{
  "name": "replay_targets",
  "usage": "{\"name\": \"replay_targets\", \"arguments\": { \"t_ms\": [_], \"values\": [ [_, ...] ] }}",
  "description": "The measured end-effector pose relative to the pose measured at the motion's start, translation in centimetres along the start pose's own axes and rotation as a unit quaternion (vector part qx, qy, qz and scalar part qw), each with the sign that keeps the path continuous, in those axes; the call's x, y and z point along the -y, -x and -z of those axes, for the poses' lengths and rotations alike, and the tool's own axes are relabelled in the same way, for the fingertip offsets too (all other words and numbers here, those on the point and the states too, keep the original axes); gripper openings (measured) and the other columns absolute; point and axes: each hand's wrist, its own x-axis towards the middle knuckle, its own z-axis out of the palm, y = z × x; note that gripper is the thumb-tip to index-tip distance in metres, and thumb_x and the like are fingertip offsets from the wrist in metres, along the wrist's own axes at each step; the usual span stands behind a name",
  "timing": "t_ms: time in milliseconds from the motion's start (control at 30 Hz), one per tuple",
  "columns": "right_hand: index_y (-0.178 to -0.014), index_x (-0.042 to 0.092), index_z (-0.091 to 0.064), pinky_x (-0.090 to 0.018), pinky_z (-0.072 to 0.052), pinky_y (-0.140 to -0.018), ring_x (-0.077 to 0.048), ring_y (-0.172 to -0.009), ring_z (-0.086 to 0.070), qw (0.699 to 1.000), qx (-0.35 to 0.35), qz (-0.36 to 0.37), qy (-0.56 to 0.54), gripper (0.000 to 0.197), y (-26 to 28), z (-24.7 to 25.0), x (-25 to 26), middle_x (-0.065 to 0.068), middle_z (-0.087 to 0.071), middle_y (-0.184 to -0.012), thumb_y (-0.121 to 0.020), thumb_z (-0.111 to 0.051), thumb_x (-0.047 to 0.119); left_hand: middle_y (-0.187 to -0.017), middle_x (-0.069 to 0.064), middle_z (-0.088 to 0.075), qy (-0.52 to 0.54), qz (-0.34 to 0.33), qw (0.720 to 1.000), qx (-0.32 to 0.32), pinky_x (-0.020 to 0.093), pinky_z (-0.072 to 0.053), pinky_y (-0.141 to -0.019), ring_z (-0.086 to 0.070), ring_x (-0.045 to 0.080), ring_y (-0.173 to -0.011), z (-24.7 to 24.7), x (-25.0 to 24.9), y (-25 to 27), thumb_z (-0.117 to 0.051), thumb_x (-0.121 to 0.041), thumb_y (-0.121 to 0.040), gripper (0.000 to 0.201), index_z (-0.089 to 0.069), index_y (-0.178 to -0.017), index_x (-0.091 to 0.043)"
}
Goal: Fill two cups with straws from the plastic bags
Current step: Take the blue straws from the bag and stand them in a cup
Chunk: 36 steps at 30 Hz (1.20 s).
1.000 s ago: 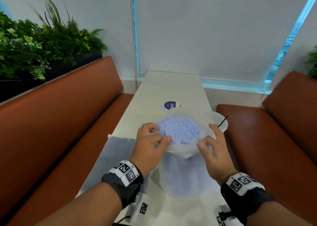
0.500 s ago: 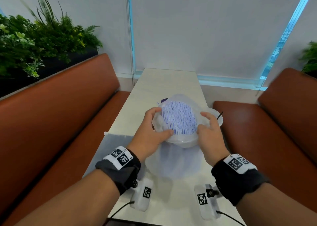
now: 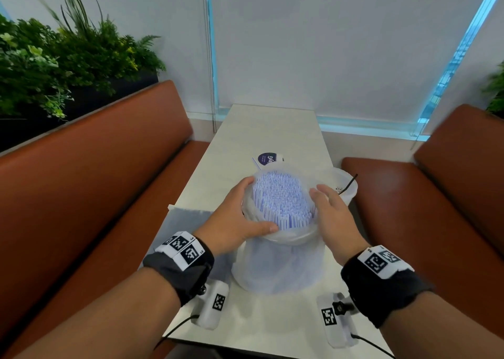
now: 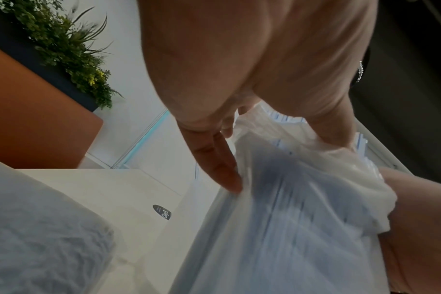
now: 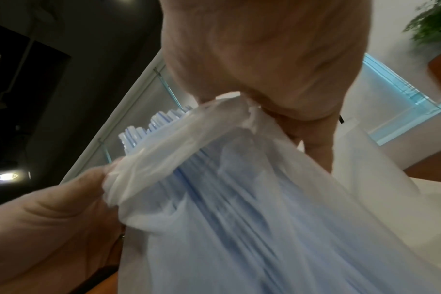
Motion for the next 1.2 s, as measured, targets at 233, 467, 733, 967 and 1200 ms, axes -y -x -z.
{"name": "replay_targets", "arguments": {
  "t_ms": [233, 467, 733, 967, 1200],
  "values": [
    [-0.083, 0.018, -0.068, -0.027, -0.043, -0.074, -0.001, -0.073, -0.059, 1.0, -0.01, 0.026, -0.004, 0.03, -0.8, 0.1, -0.3, 0.011, -0.066, -0.08, -0.093, -0.059, 0.044, -0.155, -0.019, -0.033, -0.025, -0.003, 0.999, 0.027, 0.039, -0.029, -0.122, -0.033, -0.001, -0.142, 0.2, 0.6, 0.4, -0.095, -0.046, -0.06, 0.119, -0.023, -0.155, -0.035],
    [-0.113, 0.048, -0.051, -0.039, -0.051, -0.09, -0.011, -0.095, -0.065, 0.999, -0.006, 0.009, -0.05, 0.044, -1.5, 0.5, -0.5, 0.013, -0.066, -0.111, -0.075, -0.068, 0.063, -0.158, -0.024, -0.026, -0.042, -0.025, 0.998, 0.05, 0.029, -0.022, -0.123, -0.023, -0.01, -0.144, 0.0, 0.6, 0.8, -0.097, -0.041, -0.059, 0.127, -0.018, -0.158, -0.034],
    [-0.107, 0.008, -0.075, -0.053, -0.048, -0.104, -0.029, -0.104, -0.072, 0.989, 0.097, -0.064, -0.094, 0.06, -1.9, 0.9, 1.0, -0.008, -0.077, -0.106, -0.077, -0.072, 0.06, -0.152, -0.03, -0.022, -0.094, -0.019, 0.99, 0.101, 0.007, -0.018, -0.108, -0.02, -0.015, -0.139, 0.2, 0.8, 0.6, -0.097, -0.048, -0.052, 0.137, -0.008, -0.157, -0.044],
    [-0.113, 0.012, -0.072, -0.052, -0.048, -0.104, -0.029, -0.107, -0.071, 0.976, 0.081, -0.105, -0.175, 0.039, -3.1, 0.5, 1.2, -0.009, -0.075, -0.112, -0.098, -0.058, 0.045, -0.141, -0.029, -0.026, -0.146, -0.053, 0.98, 0.124, 0.008, -0.019, -0.108, -0.028, -0.008, -0.136, 0.2, 0.5, -0.5, -0.098, -0.047, -0.045, 0.136, -0.01, -0.149, -0.055],
    [-0.11, 0.034, -0.066, -0.048, -0.055, -0.097, -0.03, -0.107, -0.068, 0.989, 0.028, -0.08, -0.123, 0.018, -2.7, 0.3, 0.2, -0.009, -0.07, -0.114, -0.096, -0.066, 0.023, -0.123, -0.034, -0.038, -0.176, -0.004, 0.976, 0.128, 0.026, -0.036, -0.105, -0.043, -0.015, -0.116, 0.5, 1.9, -0.8, -0.092, -0.059, -0.05, 0.087, -0.028, -0.103, -0.086]
  ]
}}
